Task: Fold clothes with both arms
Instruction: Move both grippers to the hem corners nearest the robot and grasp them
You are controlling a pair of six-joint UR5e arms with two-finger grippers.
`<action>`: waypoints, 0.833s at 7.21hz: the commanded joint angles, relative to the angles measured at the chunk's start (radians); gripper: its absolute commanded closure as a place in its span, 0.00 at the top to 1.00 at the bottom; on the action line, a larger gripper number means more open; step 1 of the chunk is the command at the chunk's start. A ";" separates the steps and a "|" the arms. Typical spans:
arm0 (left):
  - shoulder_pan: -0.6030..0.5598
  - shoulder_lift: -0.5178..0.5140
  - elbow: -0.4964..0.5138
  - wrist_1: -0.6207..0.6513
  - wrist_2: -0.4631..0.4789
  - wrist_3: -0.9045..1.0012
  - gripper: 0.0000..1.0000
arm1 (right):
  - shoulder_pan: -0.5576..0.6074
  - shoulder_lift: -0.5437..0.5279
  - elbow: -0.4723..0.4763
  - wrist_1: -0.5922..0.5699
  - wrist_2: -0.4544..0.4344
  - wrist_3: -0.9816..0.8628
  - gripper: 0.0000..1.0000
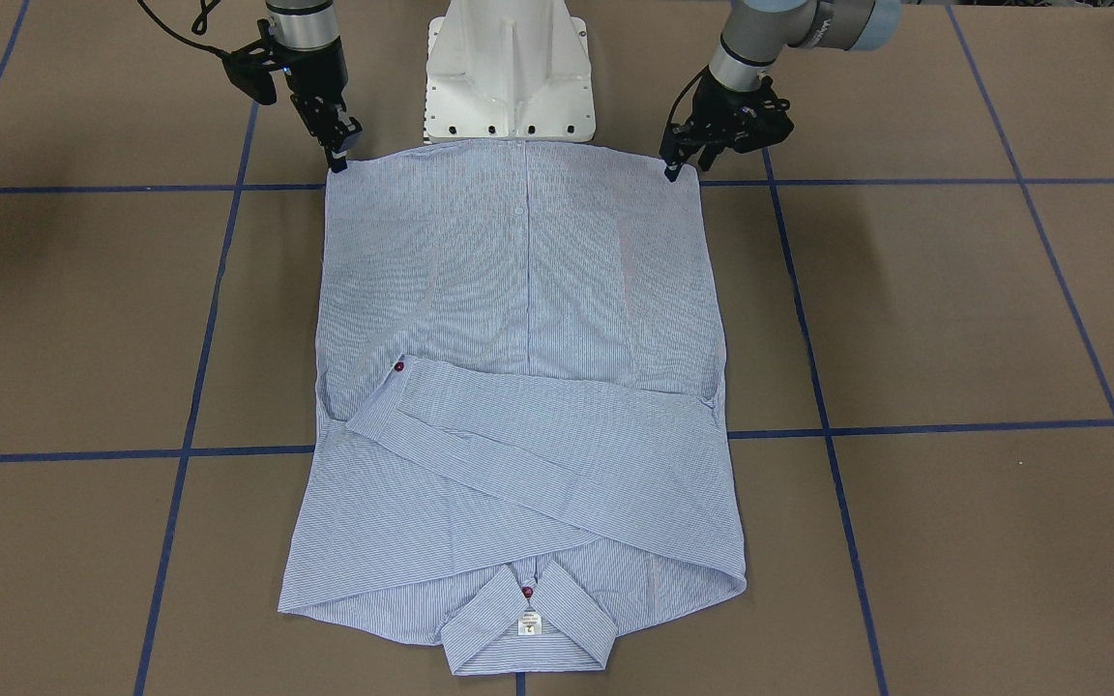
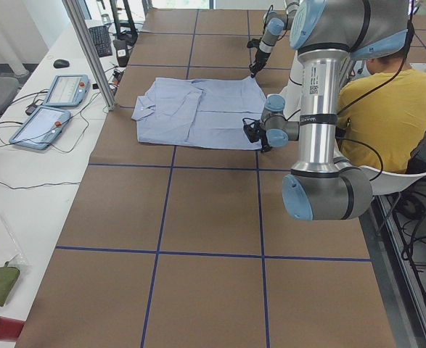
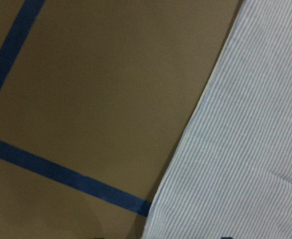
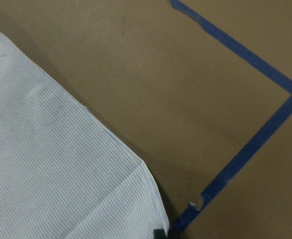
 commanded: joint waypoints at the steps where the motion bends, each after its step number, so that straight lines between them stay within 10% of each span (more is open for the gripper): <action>1: -0.002 0.001 -0.005 0.000 0.018 0.000 0.20 | 0.000 0.000 0.000 0.000 0.000 0.000 0.00; 2: -0.003 0.001 -0.006 0.000 0.018 0.000 0.00 | 0.000 0.000 0.000 0.001 0.000 0.000 0.00; 6: -0.009 0.061 -0.160 0.003 -0.004 -0.032 0.00 | 0.041 -0.003 0.064 0.000 -0.015 0.002 0.00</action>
